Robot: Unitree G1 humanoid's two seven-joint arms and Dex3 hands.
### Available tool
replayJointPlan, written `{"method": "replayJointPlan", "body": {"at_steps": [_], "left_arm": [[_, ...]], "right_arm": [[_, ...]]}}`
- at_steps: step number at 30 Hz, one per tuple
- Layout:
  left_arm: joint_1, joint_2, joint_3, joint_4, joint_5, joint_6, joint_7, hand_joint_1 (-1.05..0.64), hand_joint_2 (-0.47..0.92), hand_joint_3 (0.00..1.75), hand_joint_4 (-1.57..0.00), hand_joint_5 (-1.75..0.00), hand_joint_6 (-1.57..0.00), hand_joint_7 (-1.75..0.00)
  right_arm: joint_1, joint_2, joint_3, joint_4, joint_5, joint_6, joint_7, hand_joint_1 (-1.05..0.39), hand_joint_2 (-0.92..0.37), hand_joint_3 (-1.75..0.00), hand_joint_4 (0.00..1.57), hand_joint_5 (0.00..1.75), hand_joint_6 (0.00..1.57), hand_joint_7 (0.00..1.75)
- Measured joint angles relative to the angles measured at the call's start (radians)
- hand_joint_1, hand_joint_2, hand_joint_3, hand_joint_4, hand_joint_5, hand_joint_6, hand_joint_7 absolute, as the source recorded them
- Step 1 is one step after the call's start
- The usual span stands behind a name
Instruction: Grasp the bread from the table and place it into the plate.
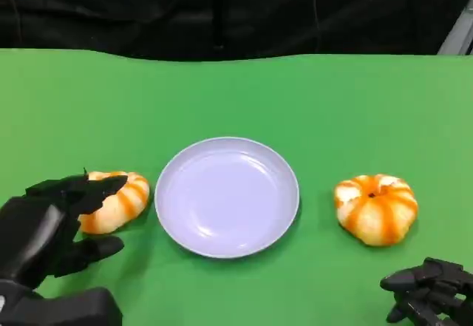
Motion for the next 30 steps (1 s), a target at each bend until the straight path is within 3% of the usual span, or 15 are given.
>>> {"method": "replayJointPlan", "body": {"at_steps": [30], "left_arm": [[-0.195, 0.012, -0.162, 0.306, -0.010, 0.061, 0.058, -0.68, 0.92, 0.19, -0.61, 0.00, -0.60, 0.00]], "right_arm": [[0.002, 0.000, 0.001, 0.000, 0.001, -0.001, 0.006, 0.00, -0.92, -0.38, 0.71, 1.35, 0.96, 0.57]]}}
